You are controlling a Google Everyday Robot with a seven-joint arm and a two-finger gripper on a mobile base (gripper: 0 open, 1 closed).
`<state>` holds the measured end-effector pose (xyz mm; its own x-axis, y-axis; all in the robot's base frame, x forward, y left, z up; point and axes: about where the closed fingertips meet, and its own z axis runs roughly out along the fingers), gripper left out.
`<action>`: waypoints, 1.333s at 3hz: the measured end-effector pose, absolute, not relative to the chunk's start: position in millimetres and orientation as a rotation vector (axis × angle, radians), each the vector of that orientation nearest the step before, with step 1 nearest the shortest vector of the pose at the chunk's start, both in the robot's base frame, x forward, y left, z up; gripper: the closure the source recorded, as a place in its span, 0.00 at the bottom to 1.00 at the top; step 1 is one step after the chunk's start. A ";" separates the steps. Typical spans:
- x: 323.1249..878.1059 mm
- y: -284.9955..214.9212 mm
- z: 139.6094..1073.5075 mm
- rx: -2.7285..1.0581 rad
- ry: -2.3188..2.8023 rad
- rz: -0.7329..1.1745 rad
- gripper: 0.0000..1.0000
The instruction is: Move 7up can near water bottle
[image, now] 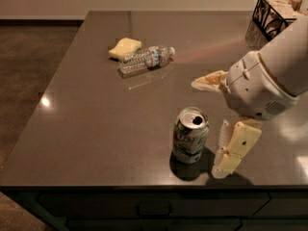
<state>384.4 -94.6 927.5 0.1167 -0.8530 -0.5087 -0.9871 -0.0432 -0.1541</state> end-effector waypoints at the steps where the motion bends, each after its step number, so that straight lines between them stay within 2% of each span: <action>1: 390.8 -91.3 916.8 -1.941 1.791 0.392 0.00; 2: 394.7 -89.7 908.6 -1.943 1.803 0.396 0.00; 3: 397.8 -89.8 902.9 -1.954 1.816 0.393 0.18; 4: 401.7 -90.5 901.9 -1.963 1.831 0.408 0.41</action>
Offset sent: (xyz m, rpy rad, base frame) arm 0.0171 0.0048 -0.0332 -0.0135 0.0422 -0.0111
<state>401.7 -90.5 901.9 0.0879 -0.8694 -0.4862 -0.9936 -0.0417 -0.1050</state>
